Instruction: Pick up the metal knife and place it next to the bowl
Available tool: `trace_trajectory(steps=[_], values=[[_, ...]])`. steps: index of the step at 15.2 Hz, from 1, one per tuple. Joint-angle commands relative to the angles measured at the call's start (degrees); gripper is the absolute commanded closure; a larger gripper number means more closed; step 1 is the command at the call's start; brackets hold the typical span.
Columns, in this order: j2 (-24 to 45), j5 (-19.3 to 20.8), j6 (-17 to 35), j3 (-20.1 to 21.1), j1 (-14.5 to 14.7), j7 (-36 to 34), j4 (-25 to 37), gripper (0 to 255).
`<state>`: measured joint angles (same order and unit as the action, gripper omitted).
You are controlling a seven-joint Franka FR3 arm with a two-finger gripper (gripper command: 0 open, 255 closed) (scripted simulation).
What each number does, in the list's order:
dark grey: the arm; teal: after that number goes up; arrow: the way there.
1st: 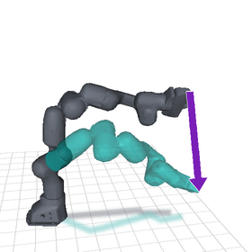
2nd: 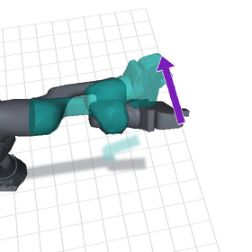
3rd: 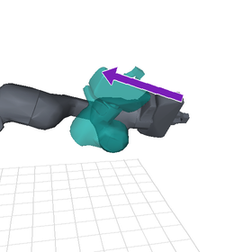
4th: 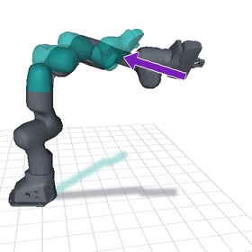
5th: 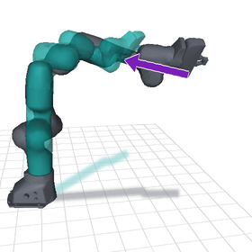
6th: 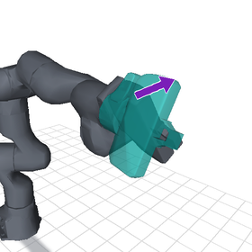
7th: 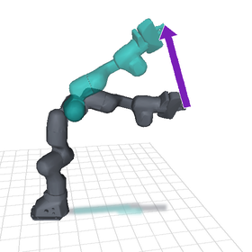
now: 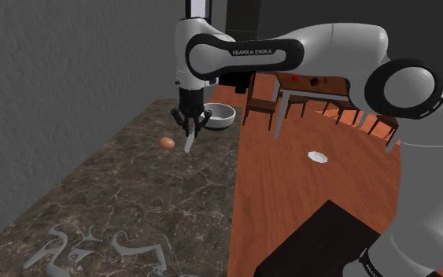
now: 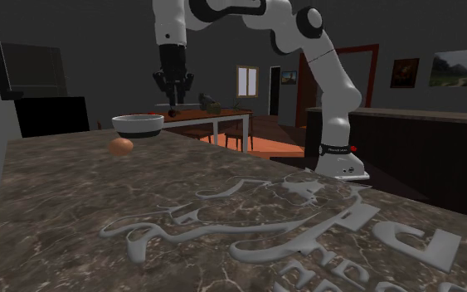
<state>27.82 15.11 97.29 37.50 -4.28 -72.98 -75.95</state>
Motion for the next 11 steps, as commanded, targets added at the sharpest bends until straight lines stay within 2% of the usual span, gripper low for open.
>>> trace_trajectory(steps=[1,7,9,10,11], values=[[1.28,0.44,-0.61,-0.74,-1.01,2.19,1.88,255],[7.15,2.41,-4.50,-3.17,-2.57,8.54,11.71,255],[9.89,3.24,-6.41,-4.10,-2.52,10.73,16.50,255],[12.42,3.98,-8.23,-4.87,-2.20,12.50,21.01,255],[12.16,3.89,-7.26,-4.83,-2.56,12.40,19.72,255]])
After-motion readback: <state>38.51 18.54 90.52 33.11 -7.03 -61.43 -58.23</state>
